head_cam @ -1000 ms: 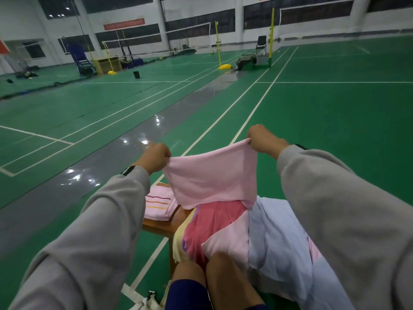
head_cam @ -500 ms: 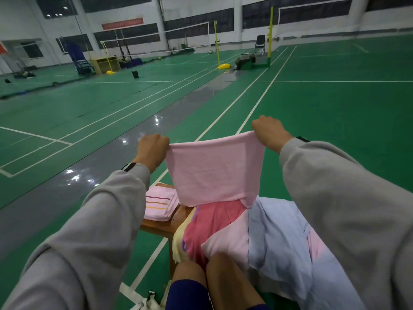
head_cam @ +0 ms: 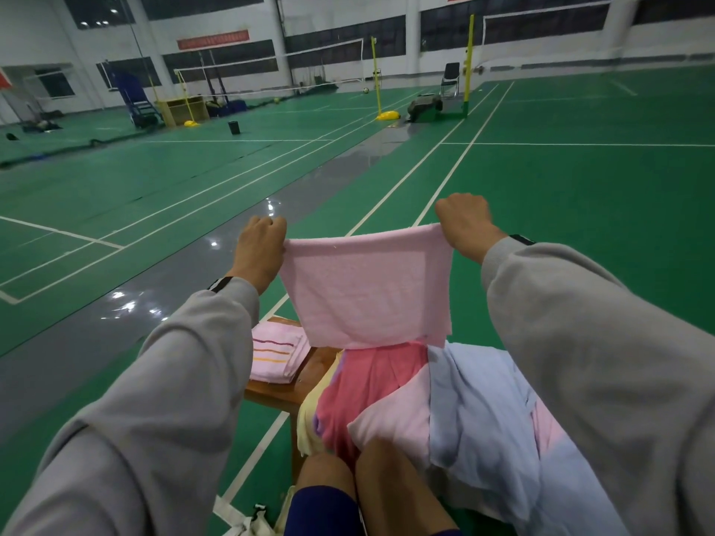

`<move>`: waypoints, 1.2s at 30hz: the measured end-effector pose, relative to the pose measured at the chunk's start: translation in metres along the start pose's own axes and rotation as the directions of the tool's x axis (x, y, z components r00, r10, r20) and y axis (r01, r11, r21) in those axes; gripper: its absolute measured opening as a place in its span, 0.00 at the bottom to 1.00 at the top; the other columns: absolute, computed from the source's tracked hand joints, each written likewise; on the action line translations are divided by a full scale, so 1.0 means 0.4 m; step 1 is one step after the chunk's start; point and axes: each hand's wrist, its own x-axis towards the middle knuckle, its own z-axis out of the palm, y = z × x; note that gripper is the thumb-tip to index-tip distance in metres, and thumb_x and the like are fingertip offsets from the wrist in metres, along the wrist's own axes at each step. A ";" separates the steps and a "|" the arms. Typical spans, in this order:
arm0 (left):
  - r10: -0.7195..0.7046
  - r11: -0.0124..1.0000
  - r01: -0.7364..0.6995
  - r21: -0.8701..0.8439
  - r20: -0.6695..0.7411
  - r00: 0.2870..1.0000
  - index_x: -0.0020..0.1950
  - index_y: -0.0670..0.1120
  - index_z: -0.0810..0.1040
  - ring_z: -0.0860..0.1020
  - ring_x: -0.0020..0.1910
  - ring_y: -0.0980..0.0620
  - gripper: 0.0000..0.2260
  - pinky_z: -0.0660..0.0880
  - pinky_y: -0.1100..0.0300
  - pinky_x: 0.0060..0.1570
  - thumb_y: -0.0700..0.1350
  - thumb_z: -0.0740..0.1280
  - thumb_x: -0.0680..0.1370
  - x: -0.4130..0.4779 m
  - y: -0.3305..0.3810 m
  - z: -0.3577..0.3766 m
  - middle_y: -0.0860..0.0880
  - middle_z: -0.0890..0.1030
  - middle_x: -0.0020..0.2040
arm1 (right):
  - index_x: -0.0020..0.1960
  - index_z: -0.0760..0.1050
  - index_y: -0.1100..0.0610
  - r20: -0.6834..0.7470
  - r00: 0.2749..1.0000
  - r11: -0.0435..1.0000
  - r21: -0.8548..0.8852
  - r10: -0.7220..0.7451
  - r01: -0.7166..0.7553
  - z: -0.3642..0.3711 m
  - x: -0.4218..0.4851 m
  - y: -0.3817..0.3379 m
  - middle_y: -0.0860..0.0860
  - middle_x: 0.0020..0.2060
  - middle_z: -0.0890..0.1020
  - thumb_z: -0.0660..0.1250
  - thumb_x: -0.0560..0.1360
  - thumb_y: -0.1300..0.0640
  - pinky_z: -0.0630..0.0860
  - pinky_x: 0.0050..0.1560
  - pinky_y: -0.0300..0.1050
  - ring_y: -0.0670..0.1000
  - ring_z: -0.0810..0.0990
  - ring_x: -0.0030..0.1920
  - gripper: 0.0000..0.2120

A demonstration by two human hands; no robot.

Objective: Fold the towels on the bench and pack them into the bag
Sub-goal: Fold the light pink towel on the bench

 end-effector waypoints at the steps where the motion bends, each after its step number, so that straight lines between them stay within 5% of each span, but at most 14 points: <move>1: -0.014 1.000 0.014 0.006 0.005 1.000 0.51 0.37 0.79 0.75 0.47 0.40 0.04 0.74 0.47 0.46 0.34 0.70 0.77 0.004 -0.002 0.002 0.39 0.80 0.46 | 0.52 0.78 0.61 0.006 1.000 0.999 0.052 0.014 -0.014 0.000 0.003 0.000 0.59 0.49 0.82 0.62 0.74 0.72 0.73 0.43 0.50 0.62 0.82 0.50 0.12; 6: -0.047 0.997 0.046 0.064 0.029 0.998 0.47 0.36 0.83 0.75 0.49 0.40 0.04 0.74 0.48 0.48 0.35 0.69 0.78 0.027 -0.004 -0.007 0.39 0.80 0.46 | 0.60 0.71 0.62 0.074 0.996 0.967 0.244 0.057 -0.073 0.002 0.015 -0.003 0.60 0.53 0.79 0.60 0.76 0.69 0.71 0.45 0.51 0.62 0.78 0.50 0.13; 13: -0.056 0.998 0.056 0.026 0.013 0.998 0.46 0.38 0.80 0.73 0.50 0.40 0.01 0.73 0.48 0.46 0.33 0.70 0.75 0.041 0.010 0.002 0.40 0.78 0.48 | 0.46 0.71 0.58 0.070 0.996 0.988 0.139 0.064 -0.073 0.002 0.013 -0.006 0.58 0.46 0.79 0.60 0.75 0.71 0.71 0.44 0.49 0.60 0.77 0.45 0.09; 18: -0.154 0.924 0.219 -0.313 0.220 0.963 0.39 0.41 0.75 0.74 0.39 0.44 0.09 0.67 0.55 0.35 0.36 0.76 0.70 0.046 -0.006 0.026 0.40 0.81 0.40 | 0.45 0.71 0.58 0.076 0.993 0.988 0.124 0.087 -0.096 0.021 0.008 0.010 0.57 0.44 0.76 0.60 0.76 0.71 0.71 0.44 0.49 0.59 0.75 0.43 0.08; 22: -0.206 0.753 0.299 -0.586 0.222 0.953 0.36 0.45 0.72 0.72 0.35 0.48 0.16 0.68 0.58 0.33 0.37 0.80 0.68 0.029 -0.028 0.039 0.45 0.77 0.35 | 0.39 0.70 0.61 0.156 0.970 0.912 0.337 0.189 -0.232 0.055 0.010 0.039 0.58 0.43 0.77 0.60 0.75 0.69 0.73 0.42 0.49 0.59 0.76 0.41 0.08; 25: -0.270 0.483 0.410 -0.774 0.314 0.911 0.40 0.44 0.74 0.78 0.41 0.45 0.14 0.81 0.49 0.43 0.33 0.78 0.71 0.017 -0.036 0.047 0.43 0.79 0.39 | 0.41 0.77 0.64 0.293 0.908 0.679 0.603 0.300 -0.419 0.079 0.030 0.058 0.62 0.38 0.83 0.61 0.74 0.69 0.76 0.28 0.43 0.55 0.80 0.27 0.07; 27: -0.288 0.378 0.444 -0.812 0.352 0.890 0.44 0.42 0.77 0.80 0.43 0.44 0.10 0.82 0.46 0.48 0.33 0.77 0.72 0.015 -0.037 0.050 0.42 0.81 0.42 | 0.44 0.75 0.64 0.431 0.837 0.399 0.740 0.337 -0.541 0.083 0.039 0.061 0.61 0.40 0.82 0.62 0.77 0.68 0.72 0.20 0.38 0.52 0.79 0.20 0.05; 32: -0.343 0.242 0.457 -0.856 0.365 0.865 0.53 0.42 0.84 0.82 0.46 0.46 0.08 0.81 0.48 0.53 0.38 0.76 0.75 0.018 -0.020 0.063 0.46 0.84 0.46 | 0.53 0.72 0.65 0.633 0.747 -0.284 0.768 0.202 -0.574 0.072 0.032 0.045 0.59 0.46 0.75 0.58 0.78 0.73 0.83 0.29 0.46 0.56 0.81 0.36 0.08; 34: -0.374 0.148 0.483 -0.863 0.404 0.835 0.62 0.37 0.82 0.82 0.49 0.44 0.15 0.81 0.49 0.54 0.41 0.75 0.77 0.024 -0.017 0.078 0.43 0.84 0.51 | 0.54 0.73 0.65 0.657 0.740 -0.389 0.725 0.144 -0.568 0.081 0.032 0.037 0.59 0.49 0.75 0.58 0.79 0.73 0.84 0.36 0.52 0.59 0.80 0.43 0.08; 36: -0.378 0.070 0.503 -0.862 0.443 0.813 0.65 0.36 0.79 0.83 0.52 0.42 0.18 0.81 0.47 0.57 0.43 0.74 0.78 0.026 -0.011 0.093 0.40 0.84 0.56 | 0.60 0.73 0.65 0.663 0.732 -0.370 0.726 0.153 -0.580 0.095 0.036 0.030 0.59 0.50 0.76 0.59 0.81 0.70 0.85 0.37 0.51 0.59 0.81 0.43 0.10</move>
